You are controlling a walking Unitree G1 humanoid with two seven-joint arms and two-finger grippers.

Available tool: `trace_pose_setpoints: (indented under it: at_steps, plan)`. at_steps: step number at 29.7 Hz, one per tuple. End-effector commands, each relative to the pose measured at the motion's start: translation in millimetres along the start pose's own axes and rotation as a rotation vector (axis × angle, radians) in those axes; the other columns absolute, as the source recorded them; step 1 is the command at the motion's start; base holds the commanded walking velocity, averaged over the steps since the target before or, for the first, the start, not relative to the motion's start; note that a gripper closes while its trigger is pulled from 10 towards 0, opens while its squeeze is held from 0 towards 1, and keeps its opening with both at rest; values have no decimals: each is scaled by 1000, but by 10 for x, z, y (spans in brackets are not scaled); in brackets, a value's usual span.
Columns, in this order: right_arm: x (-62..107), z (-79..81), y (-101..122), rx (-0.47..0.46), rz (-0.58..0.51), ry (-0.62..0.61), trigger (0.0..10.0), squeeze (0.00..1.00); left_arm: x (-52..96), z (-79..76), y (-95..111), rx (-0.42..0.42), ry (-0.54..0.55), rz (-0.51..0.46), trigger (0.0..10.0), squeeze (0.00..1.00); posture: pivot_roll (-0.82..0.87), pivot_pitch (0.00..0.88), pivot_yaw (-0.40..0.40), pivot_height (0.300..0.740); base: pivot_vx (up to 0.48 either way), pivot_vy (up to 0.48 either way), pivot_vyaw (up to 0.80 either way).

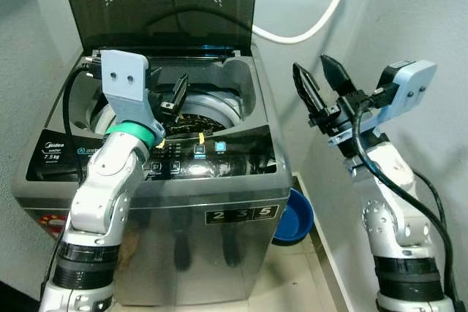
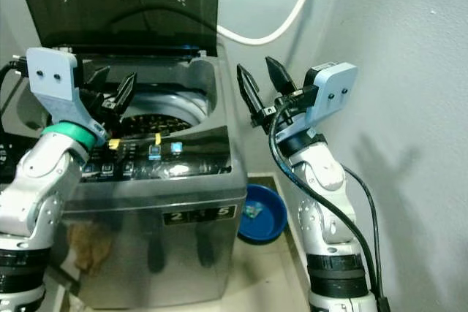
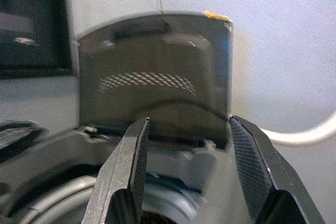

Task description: Clothes washing

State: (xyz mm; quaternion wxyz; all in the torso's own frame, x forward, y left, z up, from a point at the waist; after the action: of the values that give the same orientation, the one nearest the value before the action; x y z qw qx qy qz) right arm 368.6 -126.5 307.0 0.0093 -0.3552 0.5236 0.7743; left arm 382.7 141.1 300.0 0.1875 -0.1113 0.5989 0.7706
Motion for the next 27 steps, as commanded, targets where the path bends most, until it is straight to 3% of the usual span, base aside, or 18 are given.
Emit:
trace_pose_setpoints:
  at_steps: [1, 5, 8, 18, 27]
  plan:
    - [-12, -81, -5, 4, -3, -32, 10000, 0, -10, 26, -16, -9, 15, 2, 10000, 0, 9, 0, 18, 740, 0, 0, 0]
    - [-95, -119, -50, 4, 0, -61, 10000, 0, -29, 54, -22, -9, 38, -2, 10000, 0, 27, 0, 3, 740, 0, 0, 0]
    - [-152, -56, -83, -9, 7, -63, 10000, 0, -28, 90, -18, -11, 65, -5, 10000, 0, 43, 0, -16, 740, 0, 0, 0]
    - [-198, 27, -111, -31, 7, -40, 10000, 0, 3, 184, -32, -30, 97, -8, 10000, 0, 66, 0, -20, 740, 0, 0, 0]
    - [-205, 95, -93, -43, -4, -13, 10000, 0, -1, 170, -37, -38, 94, -8, 10000, 0, 70, 0, -13, 740, 0, 0, 0]
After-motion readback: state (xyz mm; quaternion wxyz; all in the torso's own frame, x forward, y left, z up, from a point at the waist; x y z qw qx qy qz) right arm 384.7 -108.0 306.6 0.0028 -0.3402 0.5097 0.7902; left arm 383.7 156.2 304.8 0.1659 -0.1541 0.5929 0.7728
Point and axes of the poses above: a point about 5 cm out from each wrist's last joint towards the gripper, its own x axis pointing back from the gripper into the wrist, its own y axis along the axis of the wrist's last joint, z = x × y, the point moved 6 cm from there along -x, pointing out of the wrist towards the gripper, and after that the axes turned 14 degrees about -x, right-handed, at the moved point
